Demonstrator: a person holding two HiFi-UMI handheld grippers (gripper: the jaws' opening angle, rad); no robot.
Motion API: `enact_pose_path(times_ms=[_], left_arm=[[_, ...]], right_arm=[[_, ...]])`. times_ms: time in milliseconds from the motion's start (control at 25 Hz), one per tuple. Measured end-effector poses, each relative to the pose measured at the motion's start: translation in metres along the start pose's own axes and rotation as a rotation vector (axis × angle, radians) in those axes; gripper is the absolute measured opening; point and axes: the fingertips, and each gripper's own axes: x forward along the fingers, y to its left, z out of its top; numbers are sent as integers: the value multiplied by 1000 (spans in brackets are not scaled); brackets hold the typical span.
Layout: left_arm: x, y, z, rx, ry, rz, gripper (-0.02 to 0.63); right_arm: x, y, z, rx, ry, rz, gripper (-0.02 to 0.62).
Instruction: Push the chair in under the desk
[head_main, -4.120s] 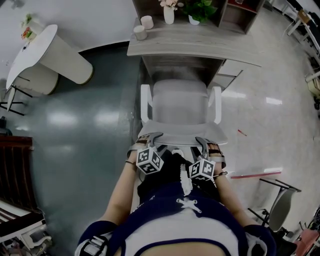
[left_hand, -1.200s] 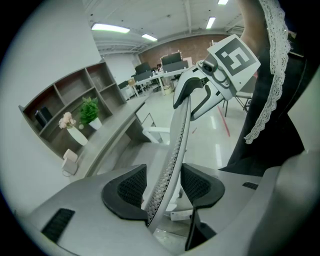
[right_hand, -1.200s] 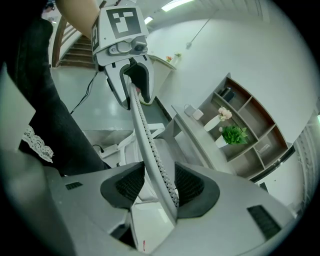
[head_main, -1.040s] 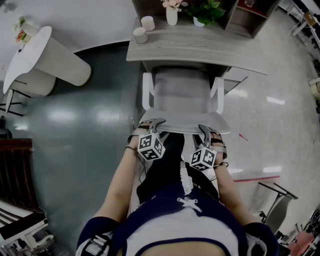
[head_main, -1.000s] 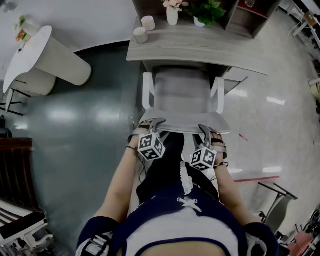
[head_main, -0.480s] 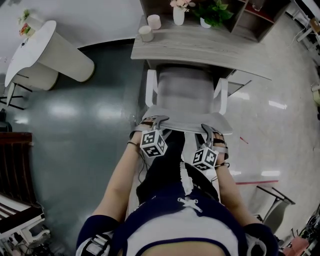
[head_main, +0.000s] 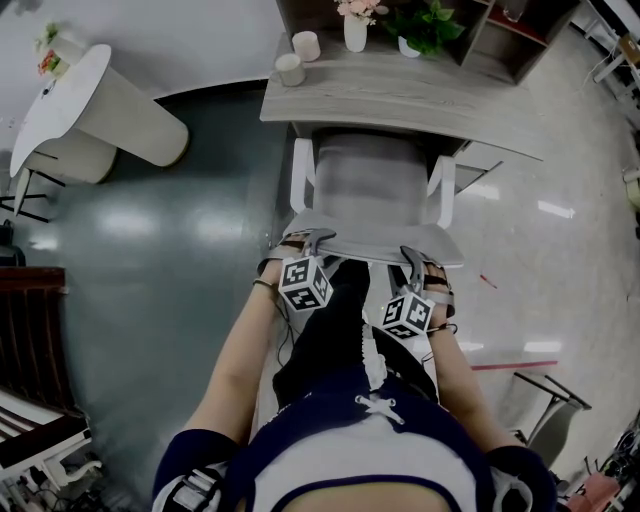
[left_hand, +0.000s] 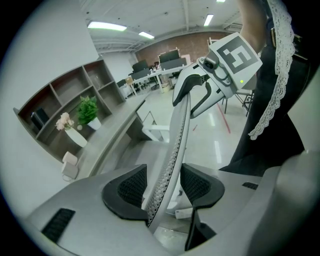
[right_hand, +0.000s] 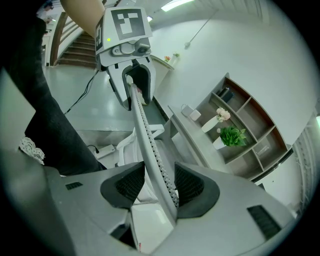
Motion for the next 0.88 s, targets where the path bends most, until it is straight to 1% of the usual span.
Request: enact_pose_path(times_ms=[320, 480, 600, 880], left_arm=[[2, 9, -2, 8, 12, 2, 216], [4, 10, -1, 19, 17, 9, 216], [6, 8, -2, 25, 27, -1, 213], [5, 8, -3, 31, 37, -1, 213]], right_arm=[[5, -6, 4, -4, 0, -14, 163], [6, -7, 3, -3, 2, -14, 163], [6, -5, 1, 17, 16, -6, 163], [5, -6, 2, 8, 19, -19, 163]])
